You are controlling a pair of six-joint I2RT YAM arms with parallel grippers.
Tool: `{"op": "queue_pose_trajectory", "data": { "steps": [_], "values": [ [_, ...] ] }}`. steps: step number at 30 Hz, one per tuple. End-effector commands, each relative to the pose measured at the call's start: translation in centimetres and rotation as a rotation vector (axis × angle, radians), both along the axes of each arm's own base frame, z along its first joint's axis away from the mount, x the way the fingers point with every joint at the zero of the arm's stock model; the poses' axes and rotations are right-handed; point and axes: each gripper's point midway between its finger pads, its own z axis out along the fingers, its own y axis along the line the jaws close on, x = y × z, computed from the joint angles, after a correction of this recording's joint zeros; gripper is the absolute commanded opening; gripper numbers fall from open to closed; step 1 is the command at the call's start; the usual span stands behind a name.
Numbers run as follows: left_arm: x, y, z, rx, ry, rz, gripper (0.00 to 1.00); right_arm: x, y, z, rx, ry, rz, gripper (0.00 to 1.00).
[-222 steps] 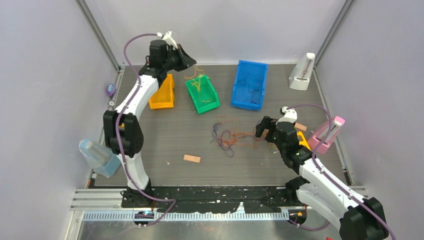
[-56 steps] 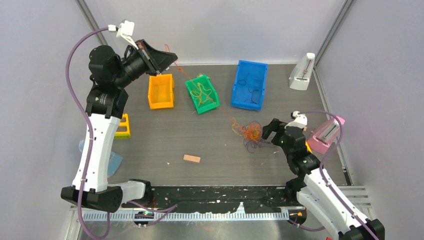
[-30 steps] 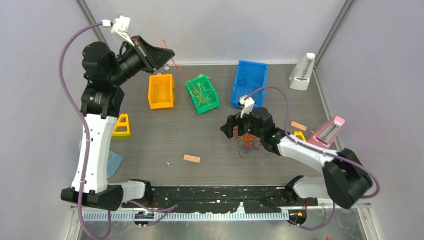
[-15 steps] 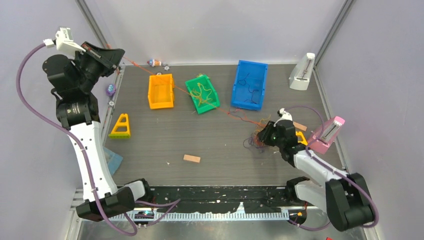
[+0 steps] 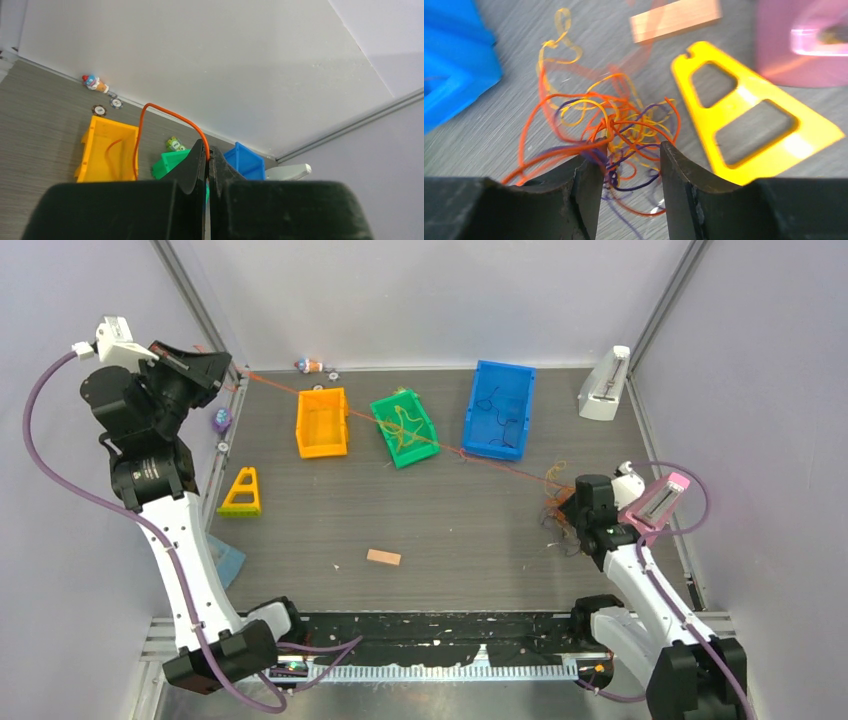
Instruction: Untangle the cables
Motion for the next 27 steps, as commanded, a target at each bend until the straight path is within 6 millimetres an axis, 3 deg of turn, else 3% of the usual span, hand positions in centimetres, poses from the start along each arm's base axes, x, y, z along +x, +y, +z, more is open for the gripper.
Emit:
{"op": "queue_pose_trajectory", "data": {
  "steps": [1,4,9,15,17,18,21,23,24,26,27],
  "values": [
    [-0.3,1.9,1.0,0.028,-0.059,0.067,0.00,-2.5,-4.2,-1.4,0.017,0.044,-0.236,0.48],
    [-0.2,2.2,0.6,0.027,-0.054,0.077,0.00,-2.6,-4.6,-1.4,0.021,0.040,-0.244,0.45],
    [-0.2,3.3,-0.2,0.022,-0.037,0.111,0.00,-3.2,-6.9,-0.9,0.030,0.032,-0.341,0.45],
    [0.4,3.0,-1.0,0.006,-0.024,0.069,0.00,-2.0,-6.4,0.2,0.050,-0.023,-0.258,0.37],
    [0.5,2.8,-1.2,0.006,-0.022,0.059,0.00,-1.5,-5.9,0.6,0.050,-0.035,-0.212,0.26],
    [0.5,2.6,-1.5,0.005,-0.019,0.047,0.00,-1.2,-5.1,0.7,0.052,-0.035,-0.144,0.13],
    [0.7,1.6,-2.4,0.019,0.001,0.019,0.00,0.4,-3.2,1.6,0.068,-0.092,0.008,0.06],
    [0.8,0.8,-3.1,0.022,0.014,-0.006,0.00,1.1,-1.6,2.1,0.090,-0.114,0.118,0.20],
    [0.9,0.3,-3.6,0.022,0.020,-0.019,0.00,1.2,-0.3,2.1,0.113,-0.109,0.201,0.57],
    [1.1,-0.6,-4.7,0.028,0.040,-0.040,0.00,1.6,1.0,2.8,0.124,-0.129,0.288,0.98],
    [1.1,-0.9,-5.2,0.034,0.051,-0.042,0.00,1.8,1.4,3.2,0.122,-0.142,0.319,0.99]
  ]
}}
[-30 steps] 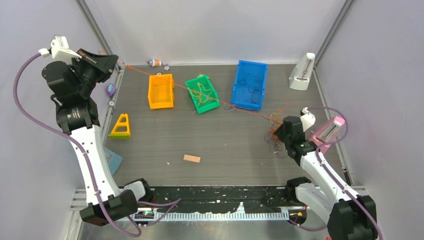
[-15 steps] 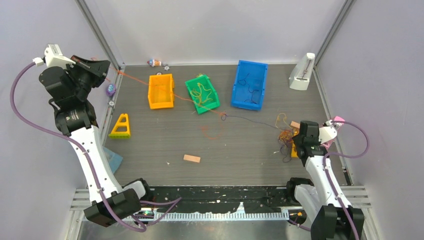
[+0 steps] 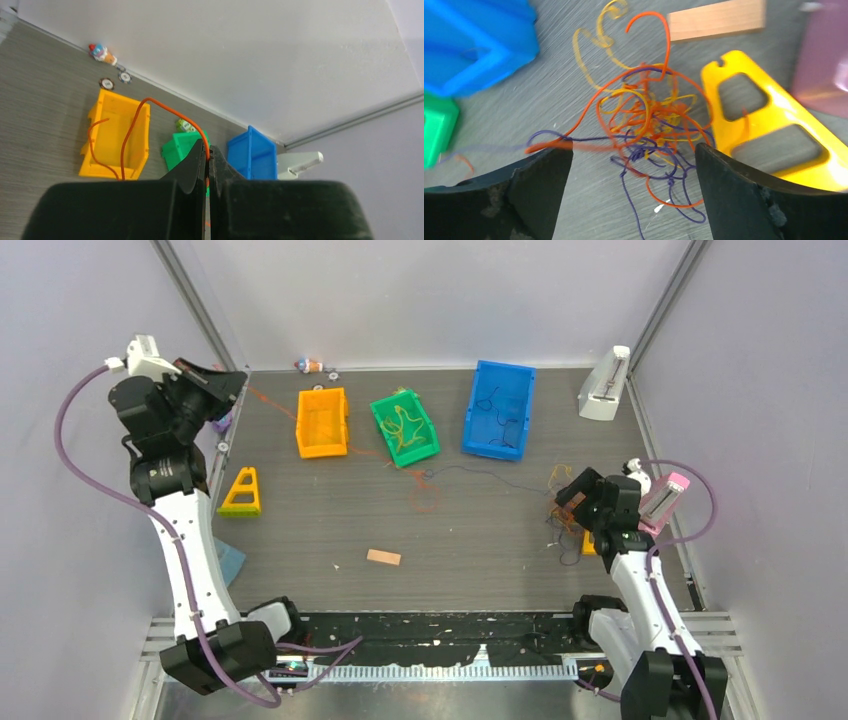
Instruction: Untangle the cables
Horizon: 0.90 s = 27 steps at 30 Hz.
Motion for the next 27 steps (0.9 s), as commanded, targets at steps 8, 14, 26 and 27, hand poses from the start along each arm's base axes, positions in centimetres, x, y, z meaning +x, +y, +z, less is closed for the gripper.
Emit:
{"op": "queue_pose_trajectory", "data": {
  "steps": [8,14,26,27],
  "values": [
    [-0.6,-2.1,-1.5,0.075,-0.020,-0.021,0.00,2.8,11.3,7.4,-0.189,-0.216,0.596,0.96],
    [-1.1,-2.1,-0.7,0.085,-0.031,-0.018,0.00,2.9,18.9,8.5,-0.201,-0.238,0.924,0.97],
    [-1.6,-2.8,0.5,0.106,-0.055,-0.055,0.00,5.3,30.0,6.3,-0.309,-0.254,1.337,0.86],
    [-1.6,-2.9,0.6,0.108,-0.058,-0.055,0.00,5.3,31.0,6.1,-0.332,-0.258,1.375,0.89]
  ]
}}
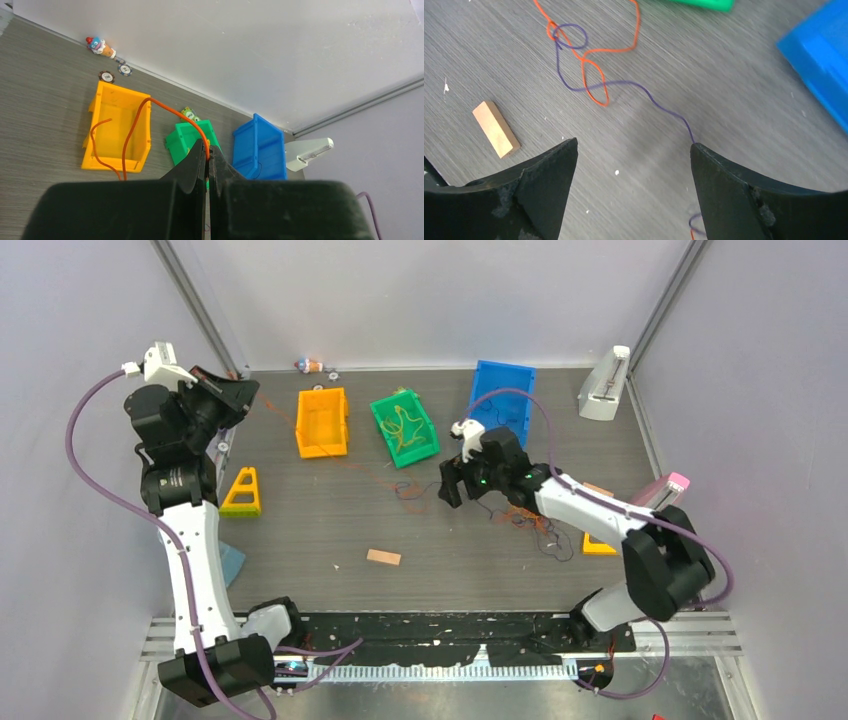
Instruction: Untangle the cables
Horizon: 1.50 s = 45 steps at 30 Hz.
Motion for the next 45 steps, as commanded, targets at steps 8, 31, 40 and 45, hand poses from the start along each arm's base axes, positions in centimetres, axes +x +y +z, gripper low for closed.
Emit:
{"op": "queue_pose_trajectory", "data": {
  "steps": [8,31,40,45],
  "values": [
    [-0.7,-0.5,2.7,0.055,-0.078,-0.026,0.00,0.3,8.4,0.5,-0.160,-0.225,0.368,0.94],
    [-1.0,1.7,2.6,0.067,-0.063,0.055,0.00,-0.8,1.2,-2.1,-0.381,-0.168,0.041,0.05],
    [-1.3,3.3,2.7,0.064,-0.056,0.106,0.00,-1.3,-7.5,-2.7,-0.256,0.011,-0.294,0.05],
    [-1.3,3.7,2.3,0.056,-0.055,0.120,0.00,-0.8,-12.2,-5.0,-0.042,0.248,-0.478,0.05]
  ]
}}
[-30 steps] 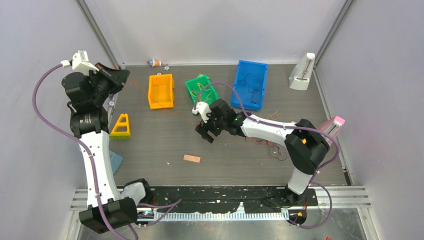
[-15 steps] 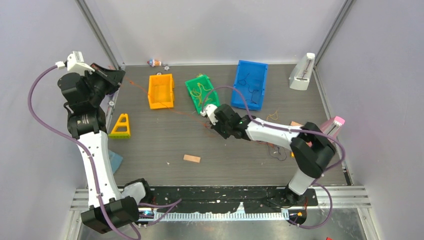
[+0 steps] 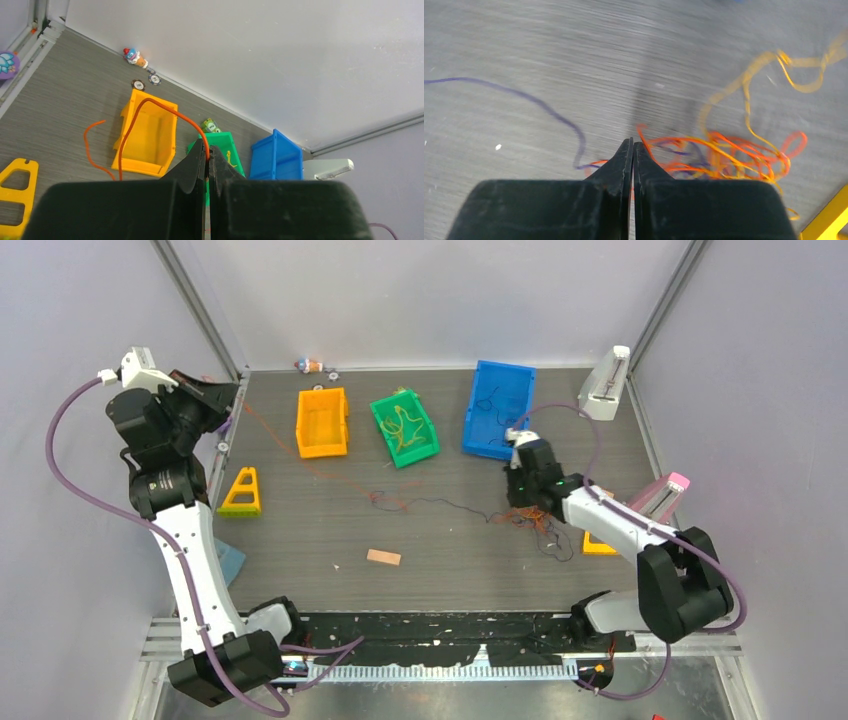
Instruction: Untangle the cables
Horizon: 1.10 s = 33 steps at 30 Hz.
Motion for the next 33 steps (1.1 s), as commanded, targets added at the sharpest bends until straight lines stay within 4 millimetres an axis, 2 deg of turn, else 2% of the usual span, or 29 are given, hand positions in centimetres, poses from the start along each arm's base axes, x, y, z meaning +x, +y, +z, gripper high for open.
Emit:
{"op": "queue_pose_trajectory", "data": {
  "steps": [1,2,3,4,6,7,8,9,10,12,13,14,15,16,17,18,19,22,28,33],
  "values": [
    [-0.6,-0.2,2.2,0.028,-0.074,-0.009,0.00,-0.6,-2.1,-1.0,0.238,0.113,-0.140,0.25],
    [-0.4,-0.5,2.1,0.015,-0.081,-0.028,0.00,-0.6,-0.8,0.1,0.295,0.086,-0.073,0.57],
    [-0.3,-0.7,1.9,0.005,-0.084,-0.041,0.00,-0.8,-0.1,0.4,0.320,0.076,-0.036,0.70],
    [-0.2,-0.8,1.8,-0.001,-0.084,-0.048,0.00,-0.8,1.4,1.6,0.346,0.036,0.037,0.86],
    [-0.1,-0.8,1.6,-0.005,-0.078,-0.051,0.00,-1.0,3.4,2.6,0.298,-0.011,0.133,0.93],
    [-0.1,-0.8,1.5,-0.003,-0.078,-0.051,0.00,-0.7,4.1,3.5,0.273,-0.025,0.160,0.94],
    [-0.2,-0.8,1.6,-0.001,-0.080,-0.049,0.00,-0.3,5.9,4.4,0.227,-0.049,0.231,0.95],
    [-0.2,-0.8,1.7,0.000,-0.081,-0.049,0.00,-0.7,6.5,4.1,0.191,-0.024,0.262,0.95],
    [-0.3,-0.8,1.8,0.003,-0.084,-0.048,0.00,-0.2,8.0,4.4,0.142,-0.035,0.316,0.94],
    [-0.4,-0.8,1.9,0.010,-0.085,-0.045,0.00,0.2,9.9,3.9,0.050,-0.039,0.385,0.94],
    [-0.5,-0.8,1.9,0.014,-0.085,-0.043,0.00,0.7,9.9,3.8,-0.012,-0.058,0.396,0.95],
    [-0.5,-0.7,2.0,0.017,-0.085,-0.040,0.00,1.1,11.2,3.7,-0.051,-0.071,0.424,0.95],
    [-0.5,-0.7,2.0,0.019,-0.084,-0.039,0.00,1.5,11.1,2.7,-0.128,-0.065,0.445,0.95],
    [-0.6,-0.7,2.0,0.018,-0.084,-0.040,0.00,1.6,12.4,3.3,-0.149,-0.090,0.485,0.95],
    [-0.6,-0.8,2.0,0.018,-0.085,-0.041,0.00,1.9,12.4,2.3,-0.215,-0.089,0.518,0.95],
    [-0.5,-0.8,2.0,0.016,-0.085,-0.046,0.00,1.8,13.4,2.7,-0.231,-0.110,0.553,0.95],
    [-0.5,-0.9,2.0,0.013,-0.084,-0.049,0.00,1.9,13.7,2.3,-0.270,-0.116,0.589,0.95],
    [-0.5,-0.9,2.0,0.012,-0.084,-0.053,0.00,1.8,15.3,2.4,-0.281,-0.143,0.668,0.94],
    [-0.5,-0.9,2.1,0.014,-0.087,-0.053,0.00,1.7,19.2,3.3,-0.193,-0.195,0.828,0.94],
    [-0.6,-0.9,2.2,0.018,-0.090,-0.052,0.00,2.2,21.8,2.0,-0.208,-0.204,0.899,0.92]
  ]
}}
